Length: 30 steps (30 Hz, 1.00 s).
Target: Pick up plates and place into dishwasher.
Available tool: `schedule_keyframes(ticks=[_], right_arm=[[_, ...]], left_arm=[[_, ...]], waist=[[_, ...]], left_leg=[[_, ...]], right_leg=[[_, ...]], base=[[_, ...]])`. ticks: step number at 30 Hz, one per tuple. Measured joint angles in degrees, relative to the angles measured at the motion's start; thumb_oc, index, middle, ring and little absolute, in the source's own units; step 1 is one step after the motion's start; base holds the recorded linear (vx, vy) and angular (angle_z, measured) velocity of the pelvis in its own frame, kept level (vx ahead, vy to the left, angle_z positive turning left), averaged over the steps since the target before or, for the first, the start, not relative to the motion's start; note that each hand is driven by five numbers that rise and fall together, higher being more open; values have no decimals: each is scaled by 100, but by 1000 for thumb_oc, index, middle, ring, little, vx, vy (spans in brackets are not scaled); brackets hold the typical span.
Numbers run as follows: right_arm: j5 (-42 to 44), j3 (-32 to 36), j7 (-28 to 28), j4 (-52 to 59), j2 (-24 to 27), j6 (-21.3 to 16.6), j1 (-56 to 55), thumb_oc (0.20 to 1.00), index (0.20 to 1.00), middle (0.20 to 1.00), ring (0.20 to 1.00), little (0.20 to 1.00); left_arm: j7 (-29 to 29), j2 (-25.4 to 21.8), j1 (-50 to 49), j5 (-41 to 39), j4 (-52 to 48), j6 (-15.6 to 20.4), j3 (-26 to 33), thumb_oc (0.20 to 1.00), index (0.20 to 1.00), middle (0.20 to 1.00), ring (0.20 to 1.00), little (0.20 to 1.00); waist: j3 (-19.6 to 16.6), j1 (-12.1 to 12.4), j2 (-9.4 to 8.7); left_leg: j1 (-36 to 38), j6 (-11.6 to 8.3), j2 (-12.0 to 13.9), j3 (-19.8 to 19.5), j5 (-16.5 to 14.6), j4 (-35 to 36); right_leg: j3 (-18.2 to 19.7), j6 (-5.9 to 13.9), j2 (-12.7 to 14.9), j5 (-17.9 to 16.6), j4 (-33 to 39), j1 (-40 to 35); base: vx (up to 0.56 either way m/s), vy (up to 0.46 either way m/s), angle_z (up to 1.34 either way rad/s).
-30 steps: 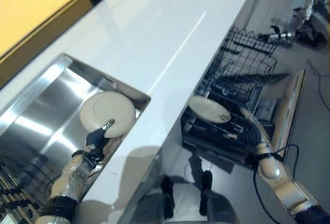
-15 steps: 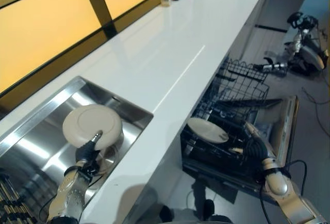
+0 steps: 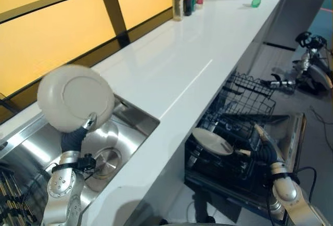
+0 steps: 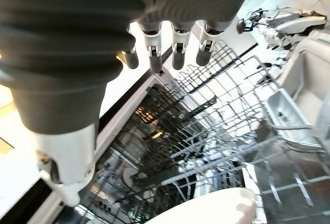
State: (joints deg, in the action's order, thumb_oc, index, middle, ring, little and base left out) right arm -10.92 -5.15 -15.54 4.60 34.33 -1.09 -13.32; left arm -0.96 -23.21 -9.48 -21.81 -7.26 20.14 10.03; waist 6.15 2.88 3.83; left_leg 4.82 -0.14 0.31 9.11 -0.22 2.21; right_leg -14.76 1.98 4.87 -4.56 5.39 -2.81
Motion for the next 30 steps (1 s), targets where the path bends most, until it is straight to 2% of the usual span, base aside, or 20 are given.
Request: schedule_keyframes(ticks=[5, 8, 11, 15, 19, 21, 25, 30], right_arm=[[540, -32, -37, 1, -5, -3, 415, 1000, 1000, 1000, 1000, 1000], [1016, -57, 2, 3, -18, -78, 629, 1000, 1000, 1000, 1000, 1000], [1735, -65, 293, 11, -23, -253, 833, 1000, 1000, 1000, 1000, 1000], [3037, -42, 1429, 186, -108, -431, 1082, 1000, 1000, 1000, 1000, 1000], [4368, -51, 2770, 370, -340, -812, 1478, 1000, 1000, 1000, 1000, 1000], [4838, -58, 3253, 370, -415, -935, 1711, 1000, 1000, 1000, 1000, 1000], [5112, -251, 3664, 382, -549, -1024, 2030, 1000, 1000, 1000, 1000, 1000], [5111, -280, 3885, 386, -644, -987, 2023, 1000, 1000, 1000, 1000, 1000]], left_arm=[[833, -446, 380, 297, -305, 444, -448, 200, 200, 200, 200, 200], [1412, -483, 626, 286, -325, 445, -706, 200, 200, 200, 200, 200], [1748, -575, 724, 279, -324, 438, -875, 200, 200, 200, 200, 200], [2087, -705, 737, 208, -322, 373, -882, 200, 200, 200, 200, 200], [2392, -706, 845, 36, -191, 241, -927, 200, 200, 200, 200, 200], [2543, -705, 1009, 9, -134, 148, -1091, 200, 200, 200, 200, 200], [2767, -712, 1196, 25, -97, 8, -1374, 200, 200, 200, 200, 200], [2889, -717, 1200, 25, -86, -231, -1388, 200, 200, 200, 200, 200]], waist=[[-100, 75, -9], [-147, 78, -5], [-176, 72, -11], [-183, 90, -8], [-188, 107, -13], [-229, 125, -36], [-391, 140, -133], [-418, 125, -158]], left_leg=[[70, -18, 6, -3, 28, 58], [156, -24, 8, 0, 38, 107], [165, -29, 14, 1, 55, 133], [172, -41, 36, 1, 63, 133], [212, -51, 50, -4, 70, 132], [260, -53, 48, -15, 68, 142], [260, -59, 49, -42, 73, 162], [262, -55, 44, -39, 78, 177]], right_leg=[[-2, -3, -15, 1, -2, -46], [-2, -12, -21, 10, 0, -99], [-2, -16, -32, 11, -2, -96], [-3, -38, -55, -4, -10, -107], [-20, -46, -69, -8, -9, -156], [-32, -35, -67, 16, -4, -216], [-59, -46, -69, 30, 5, -215], [-60, -48, -65, 28, 6, -207]], base=[[-26, -46, -1], [-22, -43, -1], [-18, -48, -1], [-32, -55, 1], [-20, -49, 3], [-8, -29, 4], [-7, -8, 2], [0, 0, 0]])
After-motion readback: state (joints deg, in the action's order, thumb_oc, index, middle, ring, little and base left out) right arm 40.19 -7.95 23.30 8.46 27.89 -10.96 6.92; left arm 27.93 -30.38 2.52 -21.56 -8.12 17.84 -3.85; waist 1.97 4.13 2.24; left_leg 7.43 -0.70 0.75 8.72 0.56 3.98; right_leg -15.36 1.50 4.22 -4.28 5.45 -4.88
